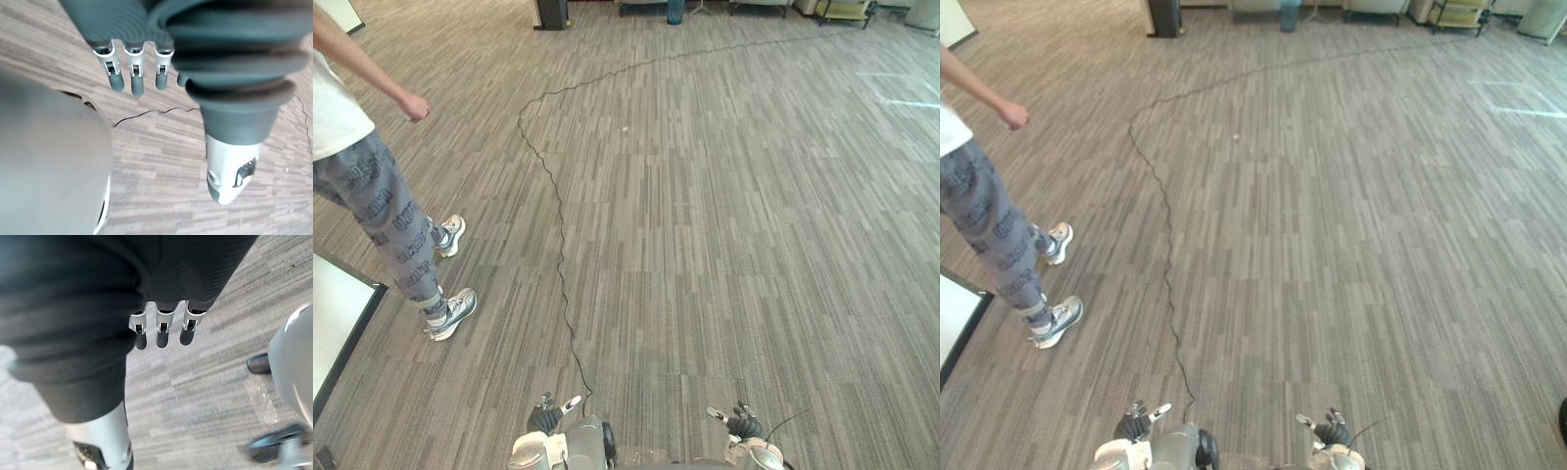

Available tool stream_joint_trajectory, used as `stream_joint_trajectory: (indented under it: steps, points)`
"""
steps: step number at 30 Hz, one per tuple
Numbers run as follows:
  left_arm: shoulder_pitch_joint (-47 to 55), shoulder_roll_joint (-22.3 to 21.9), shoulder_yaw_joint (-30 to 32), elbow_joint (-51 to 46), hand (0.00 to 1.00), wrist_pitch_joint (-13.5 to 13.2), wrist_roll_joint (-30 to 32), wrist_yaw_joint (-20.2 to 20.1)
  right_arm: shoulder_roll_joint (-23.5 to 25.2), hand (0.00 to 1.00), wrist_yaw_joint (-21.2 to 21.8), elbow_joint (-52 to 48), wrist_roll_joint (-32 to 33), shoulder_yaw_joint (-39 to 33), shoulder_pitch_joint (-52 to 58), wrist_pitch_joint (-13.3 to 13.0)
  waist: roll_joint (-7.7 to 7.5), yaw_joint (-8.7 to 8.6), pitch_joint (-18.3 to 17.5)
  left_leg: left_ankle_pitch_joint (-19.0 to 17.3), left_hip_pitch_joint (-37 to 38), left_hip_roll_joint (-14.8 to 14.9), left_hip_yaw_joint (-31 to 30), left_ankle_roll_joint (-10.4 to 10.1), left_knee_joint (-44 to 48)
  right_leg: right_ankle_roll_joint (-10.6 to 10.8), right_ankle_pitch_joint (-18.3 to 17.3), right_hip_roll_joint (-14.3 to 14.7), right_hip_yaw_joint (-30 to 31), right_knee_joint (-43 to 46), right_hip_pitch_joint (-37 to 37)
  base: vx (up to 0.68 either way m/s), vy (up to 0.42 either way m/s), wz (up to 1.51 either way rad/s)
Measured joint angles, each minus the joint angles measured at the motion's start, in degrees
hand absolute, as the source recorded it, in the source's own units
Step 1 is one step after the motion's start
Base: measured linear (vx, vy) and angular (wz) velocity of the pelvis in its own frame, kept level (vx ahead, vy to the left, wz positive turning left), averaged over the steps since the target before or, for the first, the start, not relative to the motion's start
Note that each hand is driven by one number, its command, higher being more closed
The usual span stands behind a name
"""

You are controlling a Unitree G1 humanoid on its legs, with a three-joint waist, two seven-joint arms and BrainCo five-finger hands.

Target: Pick up cushions and gather them together orderly.

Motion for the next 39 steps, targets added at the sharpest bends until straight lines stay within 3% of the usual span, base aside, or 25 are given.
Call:
stream_joint_trajectory:
  steps: [2,5,7,8,10,12,15,16,19,20,21,22,23,24,25,26,27,29,31,32,34,35,36,37,39]
  points:
    - [-0.14,0.35,0.05,0.00,0.00,0.02,-0.14,0.69,1.03,0.00,0.04,-0.02,-0.08,0.24,-0.57,0.05,-0.96,0.67,-1.36,-3.66,-0.22,-1.91,2.51,2.78,1.16,-1.31,1.86,-1.97,1.83,-2.50,0.39,0.55,0.331,-0.27]
    - [-0.63,0.89,-0.13,-0.22,0.00,0.36,-1.10,0.98,2.91,0.00,0.19,-1.26,-0.12,0.39,-0.05,0.07,-3.12,1.91,-2.51,-7.37,3.05,-4.30,4.66,5.71,2.64,1.92,3.70,-5.22,4.07,4.02,0.19,0.50,0.287,-0.09]
    - [-1.01,1.01,-1.84,-0.07,0.00,0.41,-1.15,1.02,2.94,0.00,0.24,-3.80,-0.12,0.37,0.64,-0.09,-3.39,2.07,-2.66,-9.23,6.91,-5.38,4.75,6.20,1.76,4.74,5.52,-6.30,4.88,19.83,-5.06,0.46,0.212,0.03]
    - [-1.40,1.47,-3.67,0.28,0.00,0.59,-1.16,0.96,2.98,0.00,0.30,-5.08,-0.12,0.40,1.10,-0.22,-3.70,1.80,-2.37,-10.67,10.33,-6.11,4.66,6.25,0.61,5.39,10.13,-6.68,6.24,32.65,-10.11,0.42,0.162,0.02]
    - [-2.19,1.44,-5.51,0.29,0.00,0.67,-1.19,0.93,2.96,0.00,0.37,-6.19,-0.12,0.39,2.45,-0.19,-3.85,1.25,-1.26,-13.38,17.44,-6.50,4.41,6.22,-1.07,3.89,11.20,-6.50,6.50,50.69,-16.92,0.43,0.112,-0.02]
    - [-2.04,0.83,-5.32,0.36,0.00,0.77,-1.32,1.03,2.98,0.00,0.52,-6.97,-0.01,0.31,3.15,-0.23,-3.77,0.39,-1.17,-15.45,24.31,-6.31,4.51,4.94,-5.10,1.24,8.83,-4.58,4.17,57.14,-24.16,0.38,0.029,-0.21]
    - [-2.68,-0.03,-4.95,0.70,0.00,0.78,-1.68,1.06,2.81,0.00,0.94,-8.67,-0.01,-0.25,2.84,-0.80,-3.88,-1.54,-1.09,-17.25,29.26,-5.55,4.50,3.71,-8.47,0.78,5.96,-2.72,-1.78,51.25,-30.90,0.39,-0.029,-0.07]
    - [-4.10,-0.94,-4.27,1.69,0.00,0.93,-1.67,1.05,2.33,0.00,1.09,-8.59,0.05,-1.11,2.36,-1.28,-3.64,-1.69,-0.85,-17.96,32.43,-4.97,4.50,2.87,-10.22,-0.22,5.53,-1.54,-5.83,42.64,-33.38,0.57,-0.077,0.11]
    - [-6.16,-1.91,-4.01,3.12,0.00,0.71,-1.59,0.88,0.79,0.00,1.30,-5.85,0.44,-2.87,1.75,-1.30,-2.91,-3.70,-0.54,-18.09,37.32,-4.32,-0.61,2.42,-14.52,-1.36,12.00,2.27,-8.68,15.26,-33.43,0.61,-0.109,0.59]
    - [-6.15,-2.37,-3.80,3.60,0.00,0.63,-1.57,0.75,0.43,0.00,1.37,-4.26,0.43,-4.12,1.94,-1.00,-1.84,-4.24,-0.43,-18.21,39.15,-3.61,-4.60,2.23,-14.38,-6.20,19.74,4.58,-6.43,13.44,-32.55,0.90,-0.181,0.49]
    - [-5.64,-3.60,-2.41,4.32,0.00,0.66,-1.53,0.44,-1.51,0.00,1.33,-3.61,0.35,-4.73,1.01,-0.43,1.36,-3.57,-0.73,-16.88,40.00,-0.34,-7.14,0.41,-13.06,-8.27,17.58,6.41,-7.76,14.94,-31.36,0.77,-0.164,0.17]
    - [-5.39,-3.81,-0.56,4.94,0.00,0.79,-1.50,0.40,-1.55,0.00,1.36,-3.53,0.24,-5.13,0.58,-0.37,1.75,-3.63,-0.46,-13.56,38.86,-0.44,-9.57,-2.58,-10.19,-8.22,15.11,5.42,-7.98,17.80,-31.38,0.72,-0.156,0.15]
    - [-5.56,-4.89,0.17,4.77,0.00,0.97,-1.07,0.44,-1.70,0.00,1.46,-3.19,-0.05,-6.60,0.83,-0.14,1.68,-4.13,0.07,-6.37,37.80,-1.62,-12.43,-0.75,-4.96,-8.94,12.92,2.91,-9.45,23.69,-31.09,0.57,-0.156,0.44]
    - [-5.31,-4.86,0.19,4.93,0.00,1.06,-0.96,0.37,-1.88,0.00,1.53,-3.54,0.13,-6.85,1.06,-0.18,2.04,-4.32,0.28,-2.90,36.25,-1.83,-12.69,-0.87,0.00,-7.24,11.25,3.01,-10.57,24.57,-30.24,0.82,-0.297,0.40]
    - [-4.16,-4.44,1.24,4.58,0.00,1.23,-0.80,0.06,-1.79,0.00,1.58,-4.14,-0.17,-5.50,1.70,-0.13,2.77,-3.89,-0.14,5.62,31.77,-0.74,-13.38,-4.00,12.96,-8.99,8.93,4.58,-11.89,17.89,-23.68,0.80,-0.238,0.07]
    - [-3.11,-4.63,2.84,3.77,0.00,1.23,-0.93,-0.29,-2.72,0.00,1.76,-4.12,-0.33,-3.97,1.71,-0.30,4.28,-2.64,0.27,9.01,24.74,2.68,-13.80,-6.60,28.31,-9.37,6.53,7.09,-11.67,14.16,-18.01,0.80,-0.197,-0.15]
    - [-3.27,-4.41,3.15,3.50,0.00,1.26,-0.96,-0.49,-2.23,0.00,1.77,-3.97,-0.09,-3.79,1.31,-0.27,4.69,-1.65,0.48,5.26,19.44,4.76,-12.89,-5.46,36.80,-9.64,5.25,8.10,-11.42,12.68,-14.42,0.55,-0.032,-0.23]
    - [-3.48,-3.69,3.65,1.38,0.00,1.24,-1.01,-0.51,-0.18,0.00,1.73,-3.50,0.54,-2.55,1.00,-0.10,2.49,-0.70,1.75,-1.40,11.01,5.94,-11.22,-2.36,42.53,-9.22,4.31,7.96,-10.78,8.48,-6.79,0.60,-0.038,-0.03]
    - [-3.30,-2.88,3.63,-1.15,0.00,0.48,-1.05,-0.54,1.23,0.00,1.75,-3.58,0.74,-1.48,0.74,-0.12,-0.08,0.32,1.86,-5.90,3.96,6.09,-7.55,-0.99,38.68,-8.55,4.02,6.74,-9.36,4.04,-0.70,0.60,-0.024,-0.28]
    - [-3.30,-2.73,3.68,-1.76,0.00,0.00,-1.11,-0.49,2.57,0.00,1.80,-4.13,1.66,-1.24,0.57,-0.22,-0.63,1.09,2.03,-7.62,1.00,5.69,-4.84,-0.85,28.97,-8.25,4.11,5.98,-8.13,1.52,3.35,0.61,0.061,-0.62]
    - [-3.07,-2.82,3.67,-1.97,0.00,-0.08,-1.13,-0.45,2.81,0.00,1.52,-4.26,1.72,-1.24,0.53,-0.30,-0.46,1.74,1.65,-5.18,0.10,3.25,-4.18,-0.74,6.11,-5.01,2.31,4.20,-4.94,-1.46,7.94,0.76,0.201,-0.81]
    - [-2.80,-3.01,3.69,-2.05,0.00,-0.08,-1.29,-0.44,2.82,0.00,1.42,-4.13,1.63,-0.95,0.60,-0.31,-0.14,2.30,1.02,-0.23,-0.40,2.26,-5.41,-1.56,-0.54,-3.65,0.98,4.05,-3.00,-2.62,9.27,0.76,0.320,-0.99]
    - [-2.37,-1.93,3.81,-1.90,0.00,-0.08,-1.22,-0.44,3.60,0.00,1.20,-3.65,1.65,-0.05,0.86,-0.05,-1.86,2.83,-0.40,2.54,-0.05,0.19,-5.57,-0.74,0.09,-2.98,-0.20,2.03,0.76,-3.38,10.18,0.66,0.287,-0.69]
    - [-2.38,-1.47,3.82,-1.84,0.00,-0.06,-1.23,-0.31,4.02,0.00,1.26,-3.78,1.62,0.17,1.13,-0.08,-2.92,2.07,-1.08,1.67,-0.10,-0.66,-5.32,-1.17,-0.24,-3.87,0.46,1.18,1.77,-3.38,9.95,0.68,0.313,-0.46]
    - [-2.61,-1.00,3.70,-1.59,0.00,-0.09,-1.15,-0.42,4.60,0.00,1.38,-3.87,1.50,0.46,2.21,0.02,-4.69,1.98,-2.41,-1.47,0.60,-0.88,-1.92,2.12,3.74,-2.88,4.25,-1.17,10.39,1.69,7.55,0.63,0.325,-0.31]
